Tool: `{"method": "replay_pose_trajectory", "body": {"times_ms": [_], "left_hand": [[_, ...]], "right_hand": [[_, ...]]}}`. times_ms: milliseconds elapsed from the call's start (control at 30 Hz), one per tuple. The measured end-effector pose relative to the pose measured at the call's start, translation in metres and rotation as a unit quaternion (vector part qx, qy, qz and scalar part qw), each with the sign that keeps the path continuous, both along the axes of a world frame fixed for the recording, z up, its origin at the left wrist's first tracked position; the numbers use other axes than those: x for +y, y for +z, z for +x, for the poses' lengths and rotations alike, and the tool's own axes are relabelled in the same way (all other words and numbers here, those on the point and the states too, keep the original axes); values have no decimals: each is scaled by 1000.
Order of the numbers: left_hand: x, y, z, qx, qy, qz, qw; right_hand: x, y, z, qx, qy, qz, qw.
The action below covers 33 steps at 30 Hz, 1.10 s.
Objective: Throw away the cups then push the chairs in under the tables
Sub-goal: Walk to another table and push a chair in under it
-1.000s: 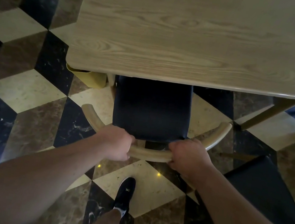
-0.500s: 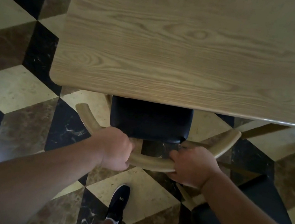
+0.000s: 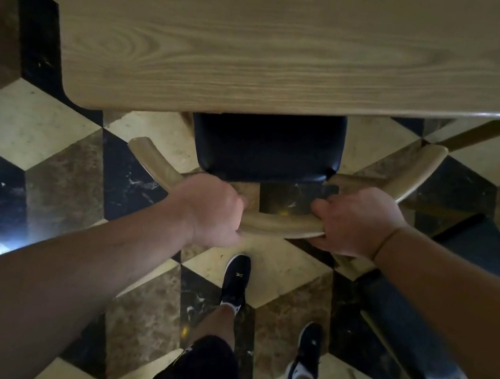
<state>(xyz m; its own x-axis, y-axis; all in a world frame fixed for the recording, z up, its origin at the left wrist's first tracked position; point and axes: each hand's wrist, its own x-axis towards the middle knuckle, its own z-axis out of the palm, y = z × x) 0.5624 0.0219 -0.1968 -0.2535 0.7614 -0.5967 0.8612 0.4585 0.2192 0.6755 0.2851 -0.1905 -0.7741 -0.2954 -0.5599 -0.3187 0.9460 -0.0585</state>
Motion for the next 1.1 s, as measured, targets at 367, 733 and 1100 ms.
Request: {"method": "replay_pose_trajectory", "body": {"times_ms": [367, 733, 1100], "left_hand": [[4, 11, 12, 46, 49, -11, 998], [51, 62, 155, 202, 241, 146, 938], [327, 59, 443, -55, 56, 174, 982]], "right_hand": [[-2, 7, 7, 45, -1, 12, 999], [-33, 55, 173, 195, -243, -221, 924], [242, 77, 563, 103, -422, 24, 901]]}}
